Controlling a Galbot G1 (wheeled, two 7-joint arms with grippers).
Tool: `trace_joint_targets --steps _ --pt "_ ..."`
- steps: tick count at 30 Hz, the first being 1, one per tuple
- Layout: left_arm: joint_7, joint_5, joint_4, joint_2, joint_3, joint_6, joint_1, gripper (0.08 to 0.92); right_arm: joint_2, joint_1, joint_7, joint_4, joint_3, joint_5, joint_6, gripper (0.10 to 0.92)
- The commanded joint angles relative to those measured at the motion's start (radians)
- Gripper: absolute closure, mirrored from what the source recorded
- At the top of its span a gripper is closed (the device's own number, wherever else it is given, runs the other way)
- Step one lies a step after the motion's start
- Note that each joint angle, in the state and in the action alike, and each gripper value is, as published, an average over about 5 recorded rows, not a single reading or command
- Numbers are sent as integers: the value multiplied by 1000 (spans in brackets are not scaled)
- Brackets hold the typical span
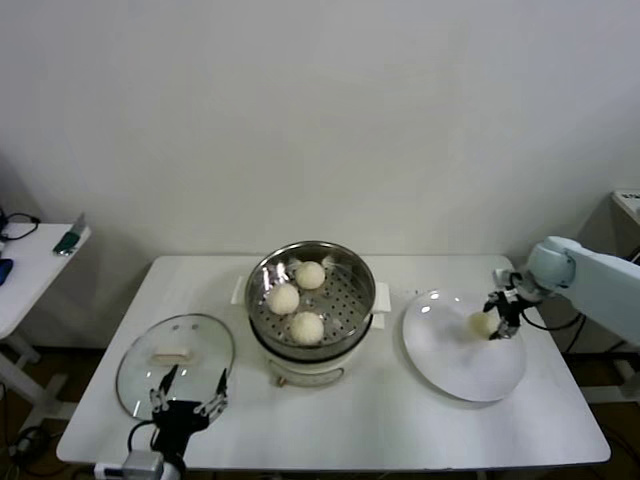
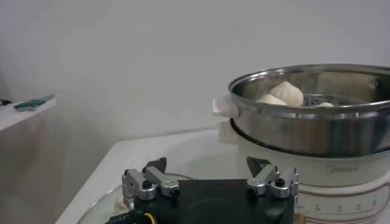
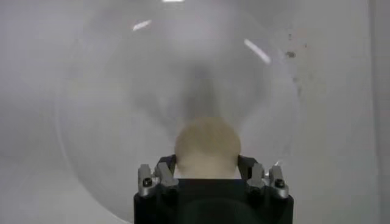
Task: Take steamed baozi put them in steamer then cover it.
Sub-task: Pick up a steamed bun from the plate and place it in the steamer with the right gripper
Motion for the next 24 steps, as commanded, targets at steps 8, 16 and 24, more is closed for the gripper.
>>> trace_joint_targets --steps 8,16,24 --pt "3 -13 -5 22 -7 5 -9 177 241 779 64 409 -435 627 -139 355" --pt "10 -20 -5 23 -13 6 -28 177 410 657 194 439 -357 665 -225 355" --pt "10 -31 -6 18 -22 0 -30 177 510 489 240 335 -348 549 -252 355"
